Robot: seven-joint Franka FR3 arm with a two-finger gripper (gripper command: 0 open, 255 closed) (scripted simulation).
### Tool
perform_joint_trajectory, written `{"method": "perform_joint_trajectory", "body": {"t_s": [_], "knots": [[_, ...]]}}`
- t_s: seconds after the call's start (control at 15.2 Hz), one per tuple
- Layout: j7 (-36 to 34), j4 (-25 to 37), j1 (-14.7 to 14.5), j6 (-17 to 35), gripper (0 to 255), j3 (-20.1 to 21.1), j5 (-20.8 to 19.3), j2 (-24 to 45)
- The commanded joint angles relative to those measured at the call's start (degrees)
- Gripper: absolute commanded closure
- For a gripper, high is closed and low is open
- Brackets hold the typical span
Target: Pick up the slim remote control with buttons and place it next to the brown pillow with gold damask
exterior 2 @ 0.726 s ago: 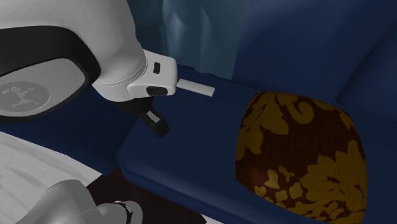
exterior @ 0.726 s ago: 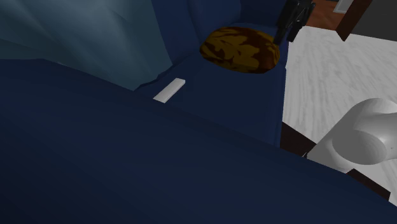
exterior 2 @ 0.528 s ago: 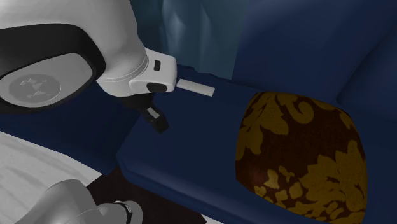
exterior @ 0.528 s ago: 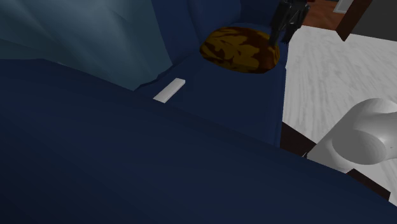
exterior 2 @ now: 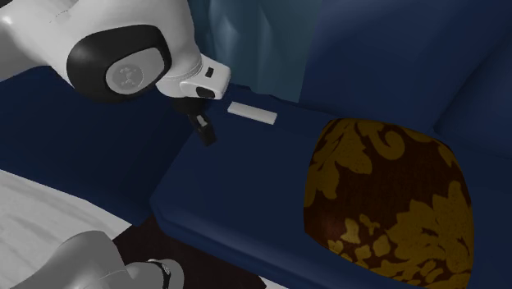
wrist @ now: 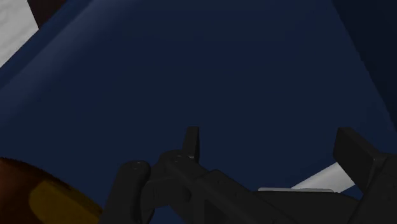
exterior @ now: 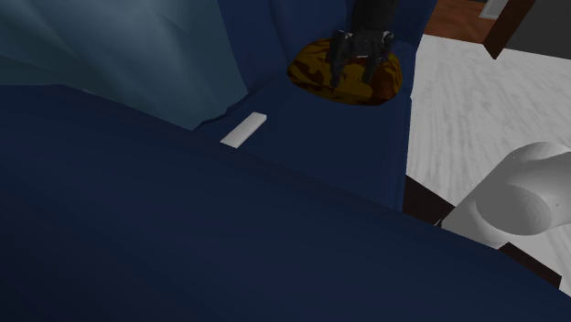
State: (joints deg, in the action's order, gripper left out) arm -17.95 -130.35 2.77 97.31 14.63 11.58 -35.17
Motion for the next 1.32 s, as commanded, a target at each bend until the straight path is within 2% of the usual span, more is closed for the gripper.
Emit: {"method": "perform_joint_trajectory", "body": {"t_s": [0.0,0.26,0.53,0.92,1.25], "knots": [[-4.43,0.16,0.74,2.89,0,2.44,0.43,2.87],[-13.55,3.05,2.41,7.91,0,7.4,-0.11,10.68],[-23.23,7.29,4.15,12.22,0,11.84,-2.64,19.63],[-38.83,16.11,5.27,16.46,0,16.17,-10.34,34.85],[-51.01,25.8,3.01,17.22,0,15.85,-17.99,48.05]]}}
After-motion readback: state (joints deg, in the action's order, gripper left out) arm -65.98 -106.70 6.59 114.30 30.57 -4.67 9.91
